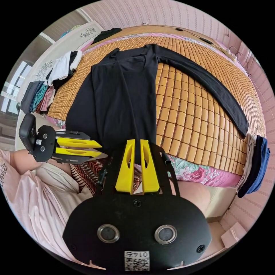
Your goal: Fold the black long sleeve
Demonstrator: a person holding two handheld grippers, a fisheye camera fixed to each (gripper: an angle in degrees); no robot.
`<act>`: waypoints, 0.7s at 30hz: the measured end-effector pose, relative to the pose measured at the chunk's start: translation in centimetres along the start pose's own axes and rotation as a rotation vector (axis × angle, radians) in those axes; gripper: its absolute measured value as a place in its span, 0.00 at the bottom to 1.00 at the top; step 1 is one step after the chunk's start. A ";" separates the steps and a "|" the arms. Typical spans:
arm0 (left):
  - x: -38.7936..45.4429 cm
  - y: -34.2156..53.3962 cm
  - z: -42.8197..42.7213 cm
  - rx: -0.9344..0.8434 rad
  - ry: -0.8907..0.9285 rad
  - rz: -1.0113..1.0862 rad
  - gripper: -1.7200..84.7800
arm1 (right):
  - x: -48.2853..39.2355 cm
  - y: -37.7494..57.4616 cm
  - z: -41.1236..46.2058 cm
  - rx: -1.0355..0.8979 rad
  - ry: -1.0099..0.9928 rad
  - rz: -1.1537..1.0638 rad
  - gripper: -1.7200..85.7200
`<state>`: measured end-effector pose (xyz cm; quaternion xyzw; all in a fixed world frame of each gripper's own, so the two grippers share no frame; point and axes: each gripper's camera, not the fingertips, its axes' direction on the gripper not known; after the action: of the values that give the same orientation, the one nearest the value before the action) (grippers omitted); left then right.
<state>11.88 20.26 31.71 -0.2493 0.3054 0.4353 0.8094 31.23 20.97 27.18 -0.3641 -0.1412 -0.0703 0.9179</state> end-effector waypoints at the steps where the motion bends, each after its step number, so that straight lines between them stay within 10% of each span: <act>1: 0.3 -0.5 -0.2 -0.003 0.021 0.010 0.08 | 0.5 0.4 -0.4 0.022 0.006 0.002 0.06; 21: -6.7 -31.4 0.9 0.097 -0.153 0.115 0.08 | 25.8 8.4 -4.3 0.431 0.265 0.705 0.12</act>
<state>36.12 1.65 41.41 -0.1580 0.2771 0.4838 0.8150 58.61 23.43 26.82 -0.1781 0.0994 0.2326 0.9510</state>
